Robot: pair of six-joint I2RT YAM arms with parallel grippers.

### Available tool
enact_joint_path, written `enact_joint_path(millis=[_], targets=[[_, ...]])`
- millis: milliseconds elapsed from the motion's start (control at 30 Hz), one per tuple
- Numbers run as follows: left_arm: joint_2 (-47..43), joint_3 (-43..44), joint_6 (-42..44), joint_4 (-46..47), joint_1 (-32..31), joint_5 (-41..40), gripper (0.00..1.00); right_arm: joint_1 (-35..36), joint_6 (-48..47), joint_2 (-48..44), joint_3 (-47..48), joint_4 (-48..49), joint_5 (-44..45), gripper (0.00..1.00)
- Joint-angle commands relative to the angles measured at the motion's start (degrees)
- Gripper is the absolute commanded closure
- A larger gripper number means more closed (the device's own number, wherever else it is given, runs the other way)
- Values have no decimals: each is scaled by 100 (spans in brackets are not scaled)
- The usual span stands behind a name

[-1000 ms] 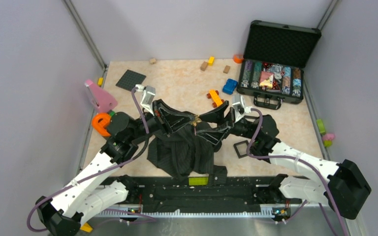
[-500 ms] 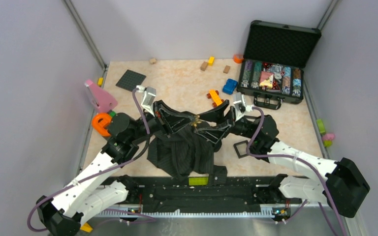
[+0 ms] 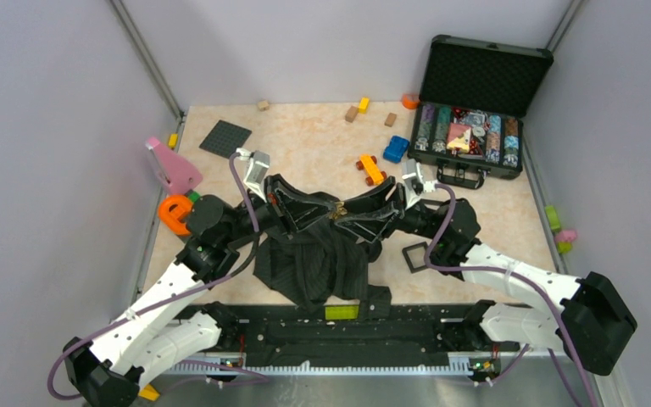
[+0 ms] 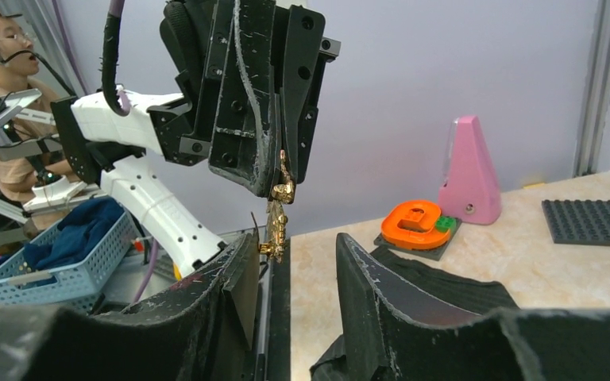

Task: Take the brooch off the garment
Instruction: Close the brooch.

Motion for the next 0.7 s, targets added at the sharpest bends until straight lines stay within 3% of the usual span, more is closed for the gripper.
enact_joint_path(millis=[0, 533, 667], targets=[[48, 2, -101, 245, 4, 367, 100, 12, 9, -23, 310, 171, -6, 59], [140, 75, -115, 99, 5, 632, 100, 12, -46, -264, 329, -240, -39, 75], [220, 48, -234, 258, 2, 776, 100, 12, 56, -231, 348, -154, -205, 70]])
